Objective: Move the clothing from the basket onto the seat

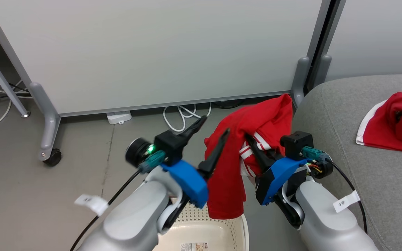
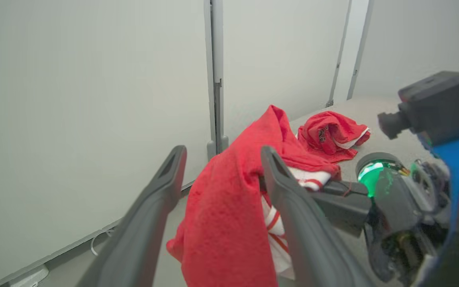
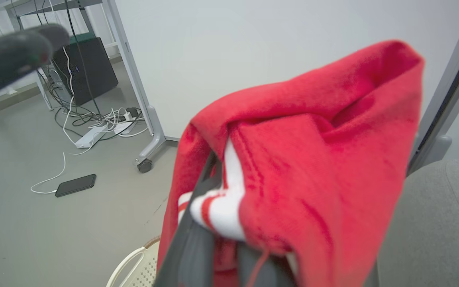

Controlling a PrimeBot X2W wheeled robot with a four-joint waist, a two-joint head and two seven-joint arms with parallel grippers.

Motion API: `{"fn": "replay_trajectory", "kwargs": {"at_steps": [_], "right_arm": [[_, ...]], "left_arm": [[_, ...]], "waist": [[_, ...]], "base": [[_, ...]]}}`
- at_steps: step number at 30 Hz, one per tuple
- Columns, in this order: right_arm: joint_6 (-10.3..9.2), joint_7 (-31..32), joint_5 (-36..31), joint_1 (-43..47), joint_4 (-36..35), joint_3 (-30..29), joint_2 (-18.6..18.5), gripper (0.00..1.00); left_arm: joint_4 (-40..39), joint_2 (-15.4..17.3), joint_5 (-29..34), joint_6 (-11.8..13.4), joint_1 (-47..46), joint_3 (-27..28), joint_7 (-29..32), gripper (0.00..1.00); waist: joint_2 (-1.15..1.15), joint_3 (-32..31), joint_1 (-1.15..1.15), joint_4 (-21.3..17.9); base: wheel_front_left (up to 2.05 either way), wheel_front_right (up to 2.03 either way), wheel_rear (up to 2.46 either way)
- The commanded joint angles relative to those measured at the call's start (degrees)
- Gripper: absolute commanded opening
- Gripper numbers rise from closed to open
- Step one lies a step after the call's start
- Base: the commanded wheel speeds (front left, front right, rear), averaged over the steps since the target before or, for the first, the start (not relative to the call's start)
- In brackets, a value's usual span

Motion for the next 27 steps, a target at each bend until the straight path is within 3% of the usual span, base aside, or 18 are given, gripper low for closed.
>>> {"fn": "replay_trajectory", "kwargs": {"at_steps": [1, 6, 11, 18, 24, 27], "right_arm": [[0.03, -0.6, -0.5, 0.4, -0.6, -0.4, 0.0, 0.0], [0.03, -0.9, -1.7, 1.9, -2.3, -1.4, 0.0, 0.0], [0.03, -1.0, -3.6, 3.5, -4.7, -2.9, 0.0, 0.0], [0.03, 0.2, -5.8, 5.4, -8.1, -5.6, 0.0, 0.0], [0.03, 1.2, -6.9, 6.6, -10.6, -6.7, 0.0, 0.0], [0.03, 1.8, -6.9, 7.3, -12.9, -6.6, -0.1, 0.0]], "left_arm": [[-2.5, 1.3, 1.1, 1.1, 2.8, 2.3, -0.3, 1.0], [-10.2, 4.5, 5.4, 3.2, 12.1, 9.7, -0.3, 1.0], [-15.3, 6.2, 10.5, 3.5, 21.2, 17.0, -0.2, 1.0], [-17.6, 5.0, 15.6, 2.0, 28.1, 25.8, -0.2, 1.0], [-18.0, 3.4, 18.7, 0.3, 29.5, 29.3, -0.2, 1.0], [-18.4, 2.5, 20.9, -0.8, 29.7, 31.0, -0.2, 1.0]], "waist": [[0.0, 0.2, 0.0, -0.1], [0.0, 1.0, 0.0, -0.9], [0.0, 1.8, 0.0, -1.5], [0.0, 2.8, 0.0, -2.1], [0.0, 3.3, 0.0, -2.9], [0.0, 4.0, 0.0, -5.4]], "base": [[0.0, 0.0, 0.0], [0.0, 0.0, 0.0], [0.0, 0.0, 0.0], [0.0, 0.0, 0.0], [0.0, 0.0, 0.0], [0.0, 0.0, 0.0]]}}
